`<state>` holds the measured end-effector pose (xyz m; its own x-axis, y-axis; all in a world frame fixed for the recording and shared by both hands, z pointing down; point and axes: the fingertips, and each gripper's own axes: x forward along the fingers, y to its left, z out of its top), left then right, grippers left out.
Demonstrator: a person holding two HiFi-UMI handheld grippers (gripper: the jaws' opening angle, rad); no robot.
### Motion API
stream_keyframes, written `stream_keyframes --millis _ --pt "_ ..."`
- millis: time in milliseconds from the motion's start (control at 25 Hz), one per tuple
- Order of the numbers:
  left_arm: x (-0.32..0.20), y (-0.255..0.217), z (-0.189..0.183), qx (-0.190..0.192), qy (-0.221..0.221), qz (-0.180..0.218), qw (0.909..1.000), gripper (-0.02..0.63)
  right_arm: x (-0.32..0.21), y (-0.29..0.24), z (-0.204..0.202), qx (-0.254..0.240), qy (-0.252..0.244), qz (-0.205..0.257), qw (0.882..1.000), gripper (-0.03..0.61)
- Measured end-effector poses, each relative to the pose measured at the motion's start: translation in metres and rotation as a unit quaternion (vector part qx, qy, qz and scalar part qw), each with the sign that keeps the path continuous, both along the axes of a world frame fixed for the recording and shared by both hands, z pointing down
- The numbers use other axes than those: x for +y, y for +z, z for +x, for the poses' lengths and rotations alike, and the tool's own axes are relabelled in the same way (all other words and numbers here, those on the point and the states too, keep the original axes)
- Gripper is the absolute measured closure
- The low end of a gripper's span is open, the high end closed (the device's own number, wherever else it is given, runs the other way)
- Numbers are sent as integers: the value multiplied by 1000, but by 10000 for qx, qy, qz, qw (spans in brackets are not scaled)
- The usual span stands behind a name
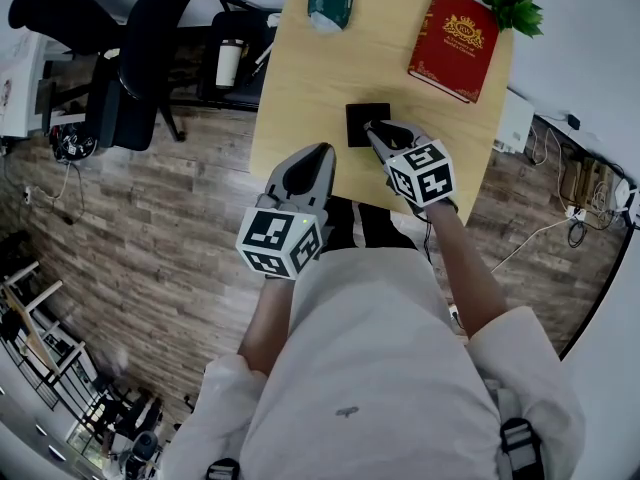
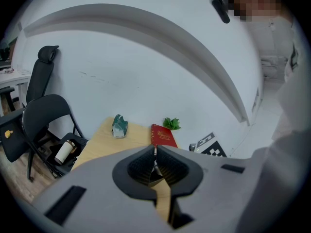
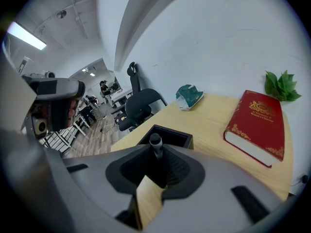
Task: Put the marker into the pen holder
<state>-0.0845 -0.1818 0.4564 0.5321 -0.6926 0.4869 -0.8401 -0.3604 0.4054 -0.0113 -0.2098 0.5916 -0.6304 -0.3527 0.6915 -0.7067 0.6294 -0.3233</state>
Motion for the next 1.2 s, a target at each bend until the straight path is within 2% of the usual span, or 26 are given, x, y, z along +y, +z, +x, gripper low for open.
stream_keyframes --millis 1200 --pt "-2 -2 10 -4 19 15 10000 597 -6 -7 7 -116 23 9 9999 502"
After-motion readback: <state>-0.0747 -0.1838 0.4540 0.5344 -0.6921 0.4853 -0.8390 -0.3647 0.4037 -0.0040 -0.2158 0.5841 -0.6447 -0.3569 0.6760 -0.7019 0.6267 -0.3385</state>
